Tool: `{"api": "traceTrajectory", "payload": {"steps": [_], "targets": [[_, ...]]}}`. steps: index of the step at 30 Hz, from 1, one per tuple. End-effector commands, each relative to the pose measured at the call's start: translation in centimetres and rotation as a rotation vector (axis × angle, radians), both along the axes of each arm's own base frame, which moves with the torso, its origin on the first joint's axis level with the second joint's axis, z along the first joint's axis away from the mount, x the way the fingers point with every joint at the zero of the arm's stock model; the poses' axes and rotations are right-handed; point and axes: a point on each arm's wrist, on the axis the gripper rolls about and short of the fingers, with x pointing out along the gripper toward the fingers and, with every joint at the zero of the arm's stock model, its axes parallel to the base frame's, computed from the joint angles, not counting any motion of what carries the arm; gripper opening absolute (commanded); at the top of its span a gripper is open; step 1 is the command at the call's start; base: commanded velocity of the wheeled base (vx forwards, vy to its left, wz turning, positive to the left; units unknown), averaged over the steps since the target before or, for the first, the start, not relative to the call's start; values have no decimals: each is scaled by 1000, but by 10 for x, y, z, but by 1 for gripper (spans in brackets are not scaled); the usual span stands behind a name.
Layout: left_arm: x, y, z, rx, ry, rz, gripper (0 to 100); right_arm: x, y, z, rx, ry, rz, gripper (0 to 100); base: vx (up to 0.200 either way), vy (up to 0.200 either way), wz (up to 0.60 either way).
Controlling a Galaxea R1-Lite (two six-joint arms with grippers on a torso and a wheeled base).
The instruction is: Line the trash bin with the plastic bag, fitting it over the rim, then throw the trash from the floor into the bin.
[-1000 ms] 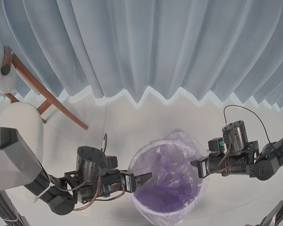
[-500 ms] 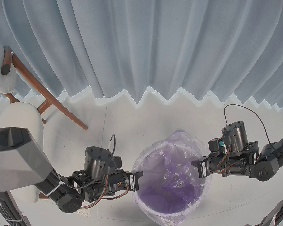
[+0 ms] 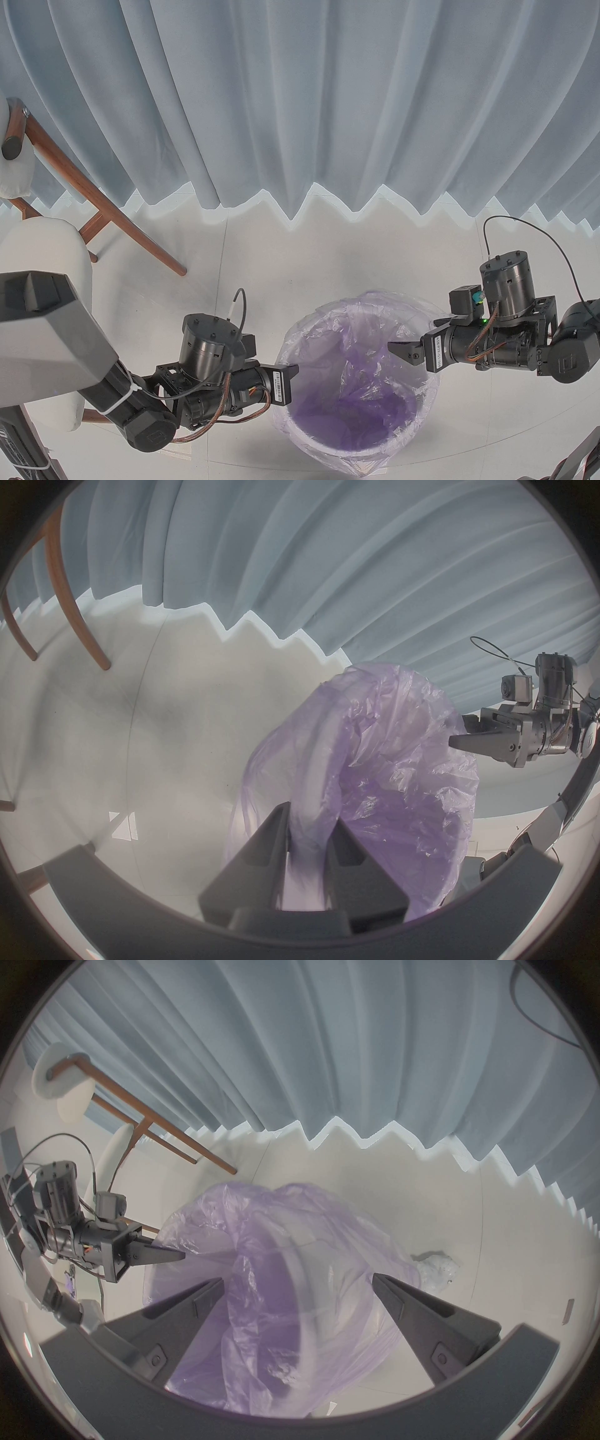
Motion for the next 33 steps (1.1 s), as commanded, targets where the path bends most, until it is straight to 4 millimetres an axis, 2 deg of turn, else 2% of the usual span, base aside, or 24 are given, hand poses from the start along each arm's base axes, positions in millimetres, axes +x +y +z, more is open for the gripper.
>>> {"api": "traceTrajectory", "payload": {"steps": [1,4,10,14,20,21,25,29,33], "targets": [[4,8,6,-16,-18,30,0,-5,-11,18,61,-43,-43,100,0,0,0],[4,15,15,-36,-31,40,0,-8,-16,27,106,-58,-71,100,0,0,0],[-9,33,23,-58,-22,22,0,-9,-21,37,225,-45,-129,100,0,0,0],[-11,40,25,-60,-25,35,0,-9,-21,39,307,-6,-144,100,0,0,0],[-18,54,45,-115,-76,36,0,5,-29,37,411,26,-222,100,0,0,0],[-24,63,52,-140,-85,23,0,7,-29,40,464,46,-232,100,0,0,0],[-36,84,58,-181,-82,-14,0,5,-28,50,592,103,-224,100,0,0,0],[-43,100,66,-228,-96,-54,0,2,-27,52,619,119,-221,100,0,0,0],[-43,102,67,-226,-100,-38,0,2,-26,53,626,116,-221,100,0,0,0]]}}
